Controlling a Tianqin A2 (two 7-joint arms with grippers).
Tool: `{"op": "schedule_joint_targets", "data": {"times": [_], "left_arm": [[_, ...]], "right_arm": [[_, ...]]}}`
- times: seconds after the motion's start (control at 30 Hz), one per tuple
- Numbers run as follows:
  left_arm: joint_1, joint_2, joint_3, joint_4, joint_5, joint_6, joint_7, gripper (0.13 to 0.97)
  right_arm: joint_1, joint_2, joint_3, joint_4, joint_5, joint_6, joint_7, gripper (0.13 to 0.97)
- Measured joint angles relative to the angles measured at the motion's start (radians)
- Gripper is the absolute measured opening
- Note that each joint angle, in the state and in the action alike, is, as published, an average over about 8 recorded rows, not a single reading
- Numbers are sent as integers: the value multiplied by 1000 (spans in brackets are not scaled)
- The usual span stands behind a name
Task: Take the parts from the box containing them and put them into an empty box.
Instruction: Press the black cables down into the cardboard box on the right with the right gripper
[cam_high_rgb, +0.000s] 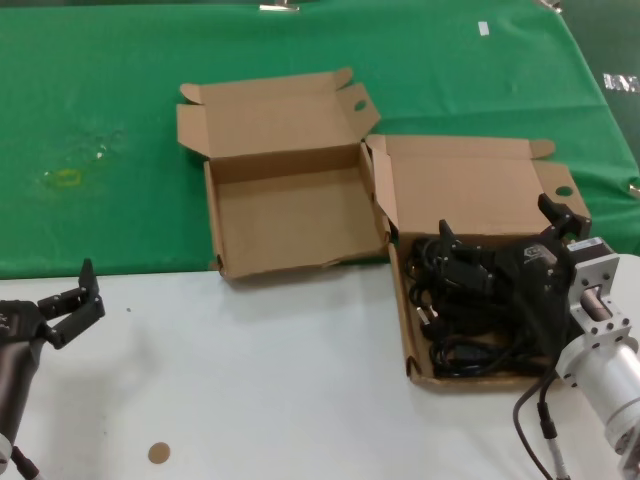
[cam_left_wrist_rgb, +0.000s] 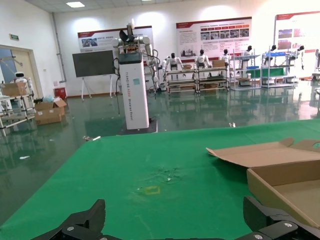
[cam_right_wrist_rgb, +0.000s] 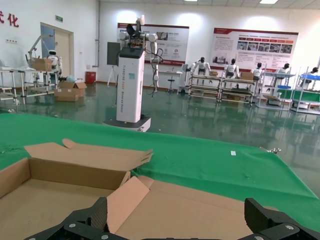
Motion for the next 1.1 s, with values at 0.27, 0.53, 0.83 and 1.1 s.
{"op": "schedule_joint_targets", "data": {"times": [0.27,0.53,0.83,1.1], "left_arm": [[0,0,0,0,0,0,0,920],[0,0,0,0,0,0,0,878],[0,0,0,0,0,0,0,733],[0,0,0,0,0,0,0,551]], "right_arm": [[0,0,0,0,0,0,0,966],[0,0,-1,1,2,-1,2,966],[-1,68,-62,18,44,34,23,966],[1,282,-191,60,168,93,51,966]]}}
